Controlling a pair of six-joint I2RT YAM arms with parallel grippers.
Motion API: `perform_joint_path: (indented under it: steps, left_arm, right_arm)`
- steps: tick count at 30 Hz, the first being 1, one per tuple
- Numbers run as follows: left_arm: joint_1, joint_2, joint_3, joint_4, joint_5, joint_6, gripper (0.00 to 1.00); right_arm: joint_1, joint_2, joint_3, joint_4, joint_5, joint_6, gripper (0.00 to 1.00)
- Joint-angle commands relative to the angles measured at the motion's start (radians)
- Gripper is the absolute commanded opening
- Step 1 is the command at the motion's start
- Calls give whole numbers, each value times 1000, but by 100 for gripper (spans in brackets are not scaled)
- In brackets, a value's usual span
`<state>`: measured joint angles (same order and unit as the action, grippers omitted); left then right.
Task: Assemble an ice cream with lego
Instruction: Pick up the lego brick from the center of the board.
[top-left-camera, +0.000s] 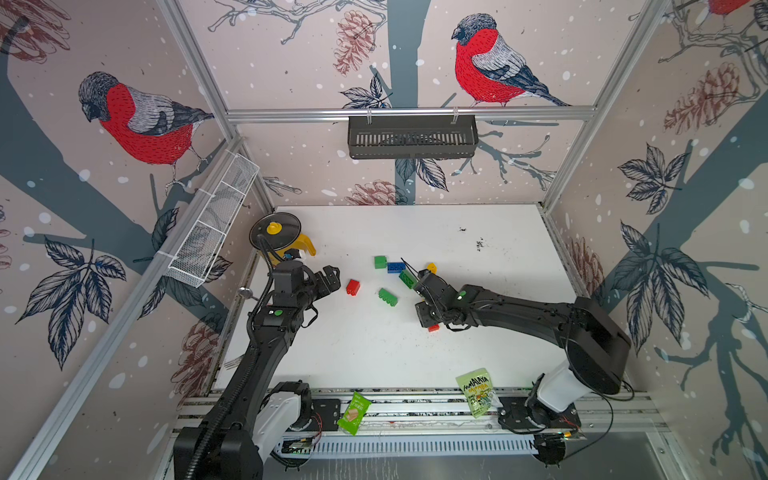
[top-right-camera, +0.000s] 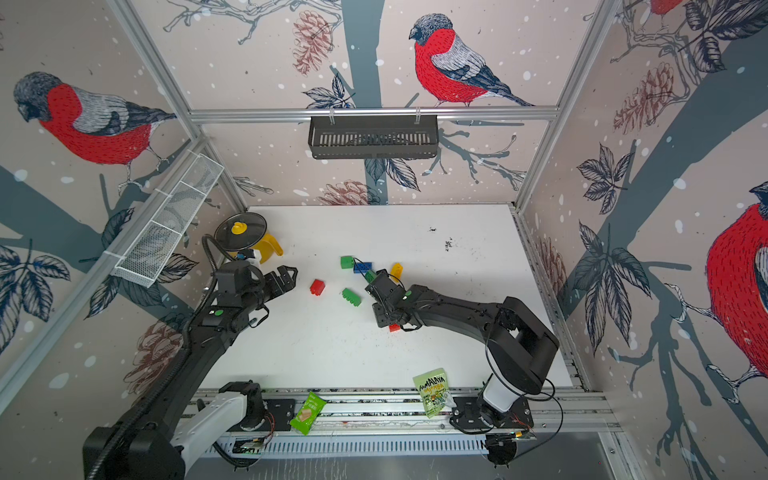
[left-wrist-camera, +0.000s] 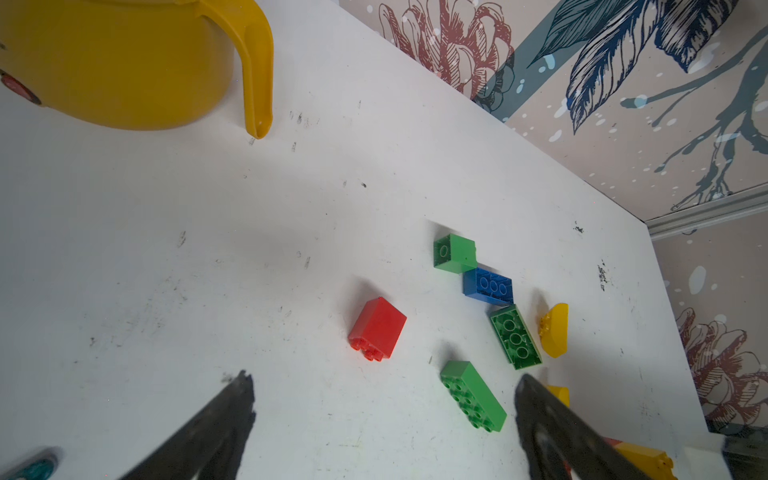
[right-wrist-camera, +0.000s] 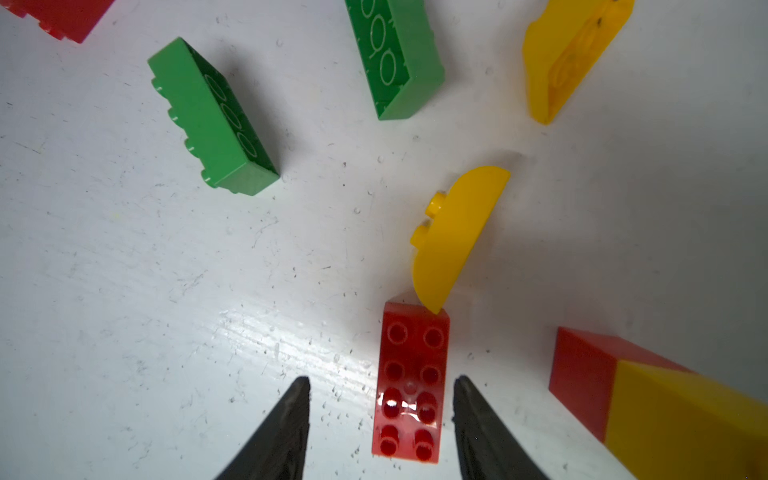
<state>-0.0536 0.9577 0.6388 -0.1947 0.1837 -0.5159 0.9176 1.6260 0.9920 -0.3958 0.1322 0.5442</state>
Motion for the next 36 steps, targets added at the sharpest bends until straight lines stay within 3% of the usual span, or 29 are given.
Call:
perform_joint_path:
  steps: [1, 14, 36]
  left_arm:
    - [4, 3, 7, 34, 27, 16, 97]
    - [5, 3, 10, 27, 27, 21, 97]
    - [5, -4, 4, 23, 27, 19, 97]
  right_arm:
    - [-21, 22, -12, 18, -23, -6, 54]
    - [-16, 106, 20, -15, 12, 0, 44]
    - [1, 121, 45, -44, 83, -4, 28]
